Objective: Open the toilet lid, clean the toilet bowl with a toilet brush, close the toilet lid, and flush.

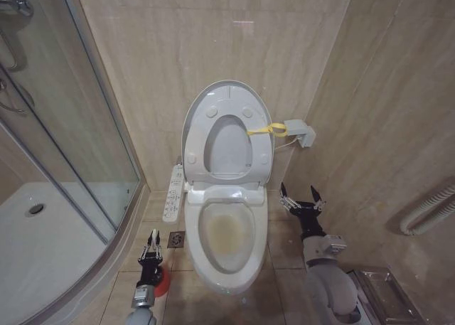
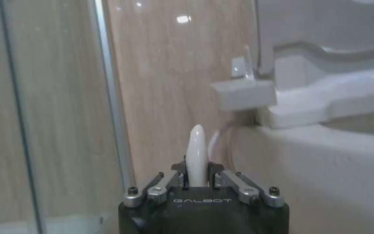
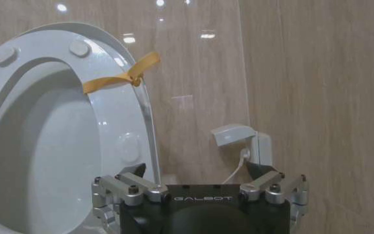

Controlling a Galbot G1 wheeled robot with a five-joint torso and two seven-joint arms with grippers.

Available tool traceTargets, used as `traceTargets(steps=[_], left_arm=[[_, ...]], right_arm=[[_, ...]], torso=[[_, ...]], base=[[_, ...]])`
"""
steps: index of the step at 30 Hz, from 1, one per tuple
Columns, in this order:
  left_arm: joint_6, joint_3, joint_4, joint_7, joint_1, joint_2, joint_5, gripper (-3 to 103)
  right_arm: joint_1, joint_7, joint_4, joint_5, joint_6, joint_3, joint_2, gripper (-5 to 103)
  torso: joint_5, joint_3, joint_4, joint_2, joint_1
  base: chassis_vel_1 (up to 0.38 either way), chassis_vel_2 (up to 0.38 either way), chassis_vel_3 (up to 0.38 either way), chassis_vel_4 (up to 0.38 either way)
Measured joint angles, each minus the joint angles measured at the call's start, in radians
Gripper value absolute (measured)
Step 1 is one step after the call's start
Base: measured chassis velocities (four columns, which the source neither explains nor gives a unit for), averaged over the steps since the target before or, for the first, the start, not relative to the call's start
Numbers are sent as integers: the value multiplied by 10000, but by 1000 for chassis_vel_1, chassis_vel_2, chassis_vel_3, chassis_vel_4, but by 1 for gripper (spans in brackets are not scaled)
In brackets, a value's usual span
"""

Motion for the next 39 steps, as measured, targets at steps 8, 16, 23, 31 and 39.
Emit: traceTargets(steps=[8, 16, 23, 31, 39], left_arm=[[0, 143, 1000, 696, -453, -86, 94, 21], [9, 134, 1234, 1010, -521, -76, 86, 21], [390, 100, 832, 779, -128, -16, 262, 23], [777, -100, 201, 371, 398, -55, 528, 48], [1045, -669, -1516, 62, 1666, -145, 697, 76]], right_arm=[[0, 0, 0, 0, -1, 0, 0, 100], [0, 0, 0, 0, 0, 0, 0, 100], [0, 0, 0, 0, 0, 0, 0, 100], [0, 0, 0, 0, 0, 0, 0, 100], [0, 0, 0, 0, 0, 0, 0, 100]], torso=[[0, 0, 0, 0, 0], [0, 0, -1, 0, 0], [0, 0, 0, 0, 0], [-1, 0, 0, 0, 0], [-2, 0, 3, 0, -1]], base=[[0, 0, 0, 0], [0, 0, 0, 0], [0, 0, 0, 0], [0, 0, 0, 0], [0, 0, 0, 0]])
